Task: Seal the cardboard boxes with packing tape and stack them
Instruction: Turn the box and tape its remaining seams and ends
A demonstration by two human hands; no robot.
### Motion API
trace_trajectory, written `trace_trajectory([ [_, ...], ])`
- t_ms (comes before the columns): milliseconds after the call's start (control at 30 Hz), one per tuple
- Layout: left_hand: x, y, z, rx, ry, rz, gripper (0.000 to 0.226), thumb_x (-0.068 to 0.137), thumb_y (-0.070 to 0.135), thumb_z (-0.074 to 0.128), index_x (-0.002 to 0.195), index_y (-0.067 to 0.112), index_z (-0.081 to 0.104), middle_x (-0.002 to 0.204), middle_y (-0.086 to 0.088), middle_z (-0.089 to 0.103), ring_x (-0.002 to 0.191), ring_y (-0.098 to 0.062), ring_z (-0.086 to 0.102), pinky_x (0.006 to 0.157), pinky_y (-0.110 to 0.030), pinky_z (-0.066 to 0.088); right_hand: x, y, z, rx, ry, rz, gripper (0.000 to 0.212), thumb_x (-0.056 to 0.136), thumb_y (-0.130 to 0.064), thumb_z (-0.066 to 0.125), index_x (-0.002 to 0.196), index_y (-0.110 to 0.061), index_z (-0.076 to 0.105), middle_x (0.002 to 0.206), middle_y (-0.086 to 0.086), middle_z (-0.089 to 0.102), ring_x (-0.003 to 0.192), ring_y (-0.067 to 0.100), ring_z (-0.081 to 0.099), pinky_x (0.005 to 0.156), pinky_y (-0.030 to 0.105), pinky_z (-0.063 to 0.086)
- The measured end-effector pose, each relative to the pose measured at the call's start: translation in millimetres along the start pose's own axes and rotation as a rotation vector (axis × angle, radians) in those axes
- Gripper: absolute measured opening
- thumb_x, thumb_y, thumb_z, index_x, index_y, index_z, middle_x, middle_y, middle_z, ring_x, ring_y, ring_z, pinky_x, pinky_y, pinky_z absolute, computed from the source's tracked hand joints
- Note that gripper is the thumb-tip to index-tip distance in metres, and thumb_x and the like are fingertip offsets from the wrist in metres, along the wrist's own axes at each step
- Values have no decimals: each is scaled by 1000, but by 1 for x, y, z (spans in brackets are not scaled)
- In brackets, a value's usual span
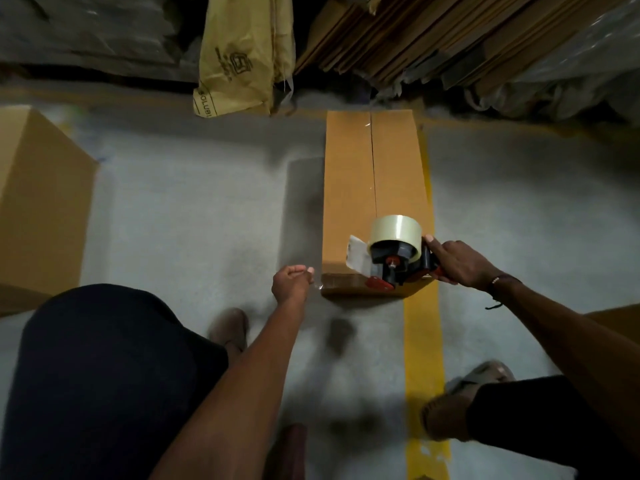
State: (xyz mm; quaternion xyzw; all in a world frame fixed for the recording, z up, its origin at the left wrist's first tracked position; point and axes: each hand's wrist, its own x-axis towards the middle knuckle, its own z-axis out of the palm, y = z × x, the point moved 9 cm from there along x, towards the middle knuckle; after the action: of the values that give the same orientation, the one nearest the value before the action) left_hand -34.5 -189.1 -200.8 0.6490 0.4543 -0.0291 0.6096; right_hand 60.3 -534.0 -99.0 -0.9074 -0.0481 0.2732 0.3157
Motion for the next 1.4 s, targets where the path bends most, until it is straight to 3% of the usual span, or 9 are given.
trace_trajectory([
  [133, 10, -4, 9, 0, -2, 1, 21, 89, 7, 80, 108, 3, 71, 92, -10, 75, 69, -13, 68, 52, -9, 46, 17, 14, 7, -144, -37, -31, 65, 108, -50, 34, 98, 3, 70, 49, -6, 52, 45, 10, 47, 58, 29, 40],
  [267, 18, -4, 14, 2, -3, 10, 22, 90, 6, 79, 109, 2, 70, 90, -9, 73, 67, -10, 66, 51, -7, 46, 29, 43, 19, -236, -171, 10, 61, 97, -11, 66, 148, 9, 41, 59, 7, 55, 48, 18, 36, 58, 31, 36],
  [367, 22, -6, 17, 10, -5, -1, 22, 89, 7, 80, 109, 4, 70, 90, -6, 74, 69, -9, 67, 58, -15, 48, 33, 38, 16, -242, -64, -55, 36, 108, -19, 47, 127, 8, 60, 52, -12, 49, 45, 9, 44, 60, 21, 35],
  [700, 19, -17, 23, 39, 38, 24, 26, 86, 14, 85, 106, 4, 71, 96, -8, 76, 68, -5, 65, 60, -14, 47, 26, 37, 12, -208, 125, -101, 77, 111, -45, 20, 53, -15, 62, 46, -4, 60, 48, 12, 58, 58, 13, 40],
  [800, 14, -22, 20, 26, 75, 21, 34, 83, 21, 89, 108, 8, 70, 104, -4, 76, 81, -10, 67, 70, -17, 50, 21, 31, 17, -300, 103, -170, 62, 111, -42, 25, 96, -4, 71, 55, -2, 56, 53, 27, 57, 57, 38, 49],
  [900, 14, -29, 10, 115, 94, -40, 48, 77, 28, 93, 115, 15, 66, 110, 4, 66, 97, -14, 60, 80, -23, 48, 31, 65, 31, -382, -40, -158, 61, 100, -28, 56, 146, 4, 34, 64, 16, 56, 52, 35, 51, 44, 43, 47],
  [967, 16, -34, 5, 275, 93, -54, 38, 81, 22, 89, 112, 19, 67, 111, 1, 67, 96, -19, 61, 78, -24, 44, 25, 56, 28, -337, -13, -130, 58, 106, -45, 37, 137, 2, 49, 64, 14, 62, 54, 33, 55, 52, 47, 51],
  [1100, 12, -19, 0, 301, 193, 54, 9, 93, 9, 71, 95, 17, 73, 101, -6, 74, 96, -28, 70, 75, -26, 45, 24, 35, 19, -323, 22, -147, 88, 110, -52, 8, 55, -14, 66, 54, -4, 66, 53, 9, 62, 80, 34, 52],
  [1400, -20, 19, 49, 422, 124, 270, 38, 82, 30, 87, 110, 7, 75, 102, -9, 75, 93, -27, 68, 72, -29, 45, 29, 16, 26, -442, -74, -168, 48, 112, -36, 22, 89, -14, 57, 70, 6, 55, 73, 31, 53, 75, 43, 47],
])
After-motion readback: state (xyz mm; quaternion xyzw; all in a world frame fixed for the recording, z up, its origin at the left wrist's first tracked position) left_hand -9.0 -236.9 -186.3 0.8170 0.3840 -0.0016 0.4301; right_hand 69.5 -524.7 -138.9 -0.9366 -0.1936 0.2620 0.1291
